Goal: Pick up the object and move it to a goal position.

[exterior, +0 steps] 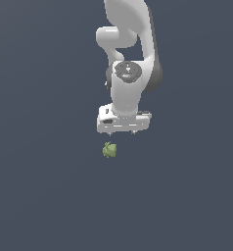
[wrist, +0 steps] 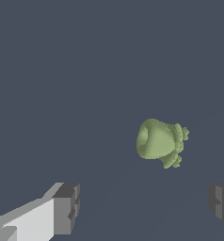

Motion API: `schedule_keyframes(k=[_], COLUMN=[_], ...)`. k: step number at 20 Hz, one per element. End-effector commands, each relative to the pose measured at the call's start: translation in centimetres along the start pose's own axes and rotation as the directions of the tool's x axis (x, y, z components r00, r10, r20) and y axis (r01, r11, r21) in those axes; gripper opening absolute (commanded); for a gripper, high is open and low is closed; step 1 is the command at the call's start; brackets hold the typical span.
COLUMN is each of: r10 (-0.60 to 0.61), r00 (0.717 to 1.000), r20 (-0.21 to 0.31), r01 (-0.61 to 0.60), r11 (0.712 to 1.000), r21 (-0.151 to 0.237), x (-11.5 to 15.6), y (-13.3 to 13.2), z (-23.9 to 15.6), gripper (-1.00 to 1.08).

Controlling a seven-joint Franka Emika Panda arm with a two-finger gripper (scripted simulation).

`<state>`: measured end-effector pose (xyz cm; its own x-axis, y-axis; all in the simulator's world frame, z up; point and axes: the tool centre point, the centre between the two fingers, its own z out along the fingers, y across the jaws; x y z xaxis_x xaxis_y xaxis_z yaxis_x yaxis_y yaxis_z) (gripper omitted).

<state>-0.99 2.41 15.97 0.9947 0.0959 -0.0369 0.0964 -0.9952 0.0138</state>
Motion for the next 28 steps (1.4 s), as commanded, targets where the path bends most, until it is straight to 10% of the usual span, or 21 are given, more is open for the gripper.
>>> schedule_keyframes(k=[1, 28], r10=[0.000, 0.223], r00=[1.000, 0.974], r20=[0.000, -0.028], r01=[0.000, -0.223], r11=[1.000, 0.975], r21=[0.000, 0.017], x=[0.0, 1.0], y=[0.0, 5.3], z=[0.0, 5.5], gripper=[1.00, 1.00])
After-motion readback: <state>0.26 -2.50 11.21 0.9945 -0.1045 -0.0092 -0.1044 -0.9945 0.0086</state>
